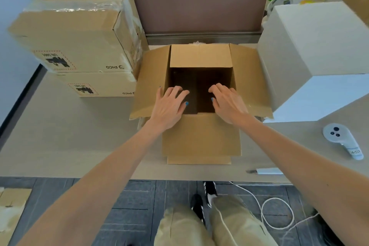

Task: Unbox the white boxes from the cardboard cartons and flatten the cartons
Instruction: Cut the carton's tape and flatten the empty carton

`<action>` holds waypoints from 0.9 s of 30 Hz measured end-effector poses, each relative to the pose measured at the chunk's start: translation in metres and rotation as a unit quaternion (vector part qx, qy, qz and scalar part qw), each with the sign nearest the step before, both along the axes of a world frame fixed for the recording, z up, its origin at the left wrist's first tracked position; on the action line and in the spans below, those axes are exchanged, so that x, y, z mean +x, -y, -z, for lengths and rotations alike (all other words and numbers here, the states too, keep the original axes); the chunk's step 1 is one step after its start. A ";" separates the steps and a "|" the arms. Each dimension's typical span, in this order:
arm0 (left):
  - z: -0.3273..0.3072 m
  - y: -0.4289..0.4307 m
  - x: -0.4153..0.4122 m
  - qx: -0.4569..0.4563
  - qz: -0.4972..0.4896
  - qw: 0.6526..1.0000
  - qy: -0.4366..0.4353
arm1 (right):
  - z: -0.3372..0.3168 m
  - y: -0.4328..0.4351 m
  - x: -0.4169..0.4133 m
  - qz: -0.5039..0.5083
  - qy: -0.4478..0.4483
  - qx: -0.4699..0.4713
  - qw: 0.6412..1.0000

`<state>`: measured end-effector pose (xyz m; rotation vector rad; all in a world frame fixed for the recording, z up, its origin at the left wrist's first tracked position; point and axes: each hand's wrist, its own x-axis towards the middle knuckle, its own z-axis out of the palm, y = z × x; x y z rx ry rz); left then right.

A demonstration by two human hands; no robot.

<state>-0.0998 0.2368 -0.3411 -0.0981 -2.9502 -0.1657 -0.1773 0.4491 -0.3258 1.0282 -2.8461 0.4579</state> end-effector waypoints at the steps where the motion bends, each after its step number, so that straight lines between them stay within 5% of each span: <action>1: 0.001 0.002 -0.007 0.004 -0.009 1.000 -0.001 | 0.000 0.005 -0.009 0.003 -0.002 0.009 1.000; 12: -0.004 0.029 -0.088 0.013 -0.071 0.995 -0.067 | 0.005 0.043 -0.107 0.061 -0.077 -0.018 0.995; 16: -0.010 0.038 -0.114 0.001 -0.042 0.997 -0.067 | 0.001 0.044 -0.132 0.013 -0.079 -0.041 0.996; 21: -0.032 0.051 -0.150 -0.003 -0.001 0.988 -0.155 | -0.017 0.045 -0.163 -0.035 -0.165 -0.091 0.981; 27: -0.071 0.066 -0.220 0.056 -0.051 0.970 -0.230 | -0.052 0.067 -0.213 0.030 -0.229 -0.149 0.962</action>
